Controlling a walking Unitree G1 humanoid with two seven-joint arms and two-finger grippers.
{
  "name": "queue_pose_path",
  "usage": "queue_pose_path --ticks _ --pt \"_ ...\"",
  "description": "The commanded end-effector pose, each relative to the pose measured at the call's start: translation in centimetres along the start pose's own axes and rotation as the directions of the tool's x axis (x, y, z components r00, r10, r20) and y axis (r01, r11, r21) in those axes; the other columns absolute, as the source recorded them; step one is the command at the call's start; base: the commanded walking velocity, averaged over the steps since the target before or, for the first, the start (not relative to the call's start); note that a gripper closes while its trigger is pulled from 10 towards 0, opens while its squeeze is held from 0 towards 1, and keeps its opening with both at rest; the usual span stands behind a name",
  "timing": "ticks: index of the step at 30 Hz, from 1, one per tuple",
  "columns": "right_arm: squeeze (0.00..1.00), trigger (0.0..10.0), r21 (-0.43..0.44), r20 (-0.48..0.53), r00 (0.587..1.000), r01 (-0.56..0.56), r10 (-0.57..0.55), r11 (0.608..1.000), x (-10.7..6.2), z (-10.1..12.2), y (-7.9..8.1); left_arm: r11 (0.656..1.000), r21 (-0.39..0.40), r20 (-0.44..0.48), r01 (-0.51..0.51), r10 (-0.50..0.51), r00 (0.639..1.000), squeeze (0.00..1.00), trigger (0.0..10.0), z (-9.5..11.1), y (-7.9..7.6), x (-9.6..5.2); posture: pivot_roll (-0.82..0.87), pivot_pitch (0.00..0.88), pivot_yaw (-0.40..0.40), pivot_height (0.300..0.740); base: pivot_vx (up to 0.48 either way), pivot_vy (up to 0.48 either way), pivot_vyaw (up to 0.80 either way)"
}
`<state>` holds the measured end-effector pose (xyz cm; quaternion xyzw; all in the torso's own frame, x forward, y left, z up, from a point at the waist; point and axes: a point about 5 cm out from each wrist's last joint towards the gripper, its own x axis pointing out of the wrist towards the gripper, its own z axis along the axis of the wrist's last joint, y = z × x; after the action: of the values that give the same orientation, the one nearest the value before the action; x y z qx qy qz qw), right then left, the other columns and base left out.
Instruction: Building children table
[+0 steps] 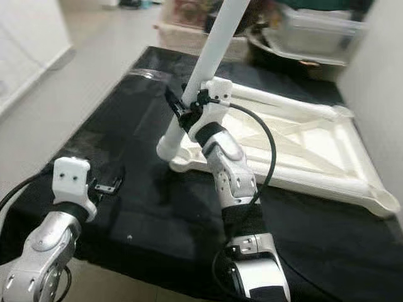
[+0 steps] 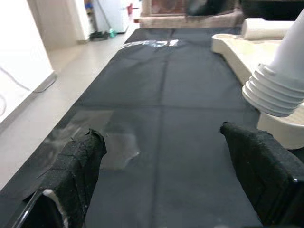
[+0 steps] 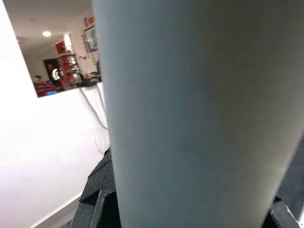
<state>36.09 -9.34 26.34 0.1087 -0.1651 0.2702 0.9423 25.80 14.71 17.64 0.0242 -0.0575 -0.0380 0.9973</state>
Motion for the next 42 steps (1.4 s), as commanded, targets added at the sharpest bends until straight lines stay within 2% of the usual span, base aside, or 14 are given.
queue_pose_path --ticks 1,6,20,22,32,39,40,42 --pt "0.0 10.0 0.009 0.027 1.0 0.015 -0.015 1.0 0.1 0.5 -0.1 1.0 0.0 -0.007 -0.002 0.002 1.0 0.0 10.0 0.0 -0.1 0.0 0.08 0.131 -0.097 0.74 0.0 0.0 0.0" --pt "0.0 10.0 0.005 0.036 0.999 0.038 -0.038 0.999 0.2 0.7 -0.5 1.0 0.007 0.014 -0.005 0.005 1.0 0.0 10.0 0.4 0.0 0.2 0.08 0.133 -0.097 0.74 0.0 0.0 0.0" --pt "0.0 10.0 -0.005 0.039 0.998 0.058 -0.058 0.998 0.0 0.6 -0.8 1.0 0.013 0.016 0.023 -0.023 1.0 0.0 10.0 0.3 -0.1 0.1 0.08 0.12 -0.092 0.74 0.315 0.0 0.0" --pt "0.0 10.0 -0.006 0.041 0.997 0.058 -0.058 0.998 0.0 0.6 -0.8 1.0 -0.005 0.01 0.018 -0.018 1.0 0.0 10.0 0.2 -0.2 0.1 0.08 0.116 -0.093 0.74 0.0 0.0 0.0" --pt "0.0 10.0 -0.003 0.054 0.997 0.05 -0.05 0.999 0.0 0.9 -1.0 1.0 0.011 0.004 -0.001 0.0 1.0 0.0 10.0 0.0 0.3 0.3 0.08 0.106 -0.089 0.74 0.0 0.0 0.0" --pt "0.0 10.0 0.008 0.055 0.998 0.018 -0.018 1.0 0.1 1.4 -1.5 1.0 0.011 -0.006 0.009 -0.009 1.0 0.0 10.0 -0.1 0.1 0.1 0.08 0.107 -0.087 0.74 0.0 0.0 0.0" --pt "0.0 10.0 0.01 0.009 0.998 -0.062 0.062 0.998 0.6 1.6 -2.5 0.997 -0.025 -0.021 0.075 -0.076 0.997 0.0 10.0 -0.4 -0.7 -0.5 0.08 0.128 -0.087 0.74 0.0 0.0 0.0" --pt "0.0 10.0 0.013 -0.01 0.995 -0.095 0.095 0.995 0.7 1.6 -2.8 0.994 -0.041 -0.026 0.106 -0.107 0.994 0.0 10.0 -0.5 -1.0 -0.8 0.08 0.128 -0.087 0.74 0.0 0.0 0.0"
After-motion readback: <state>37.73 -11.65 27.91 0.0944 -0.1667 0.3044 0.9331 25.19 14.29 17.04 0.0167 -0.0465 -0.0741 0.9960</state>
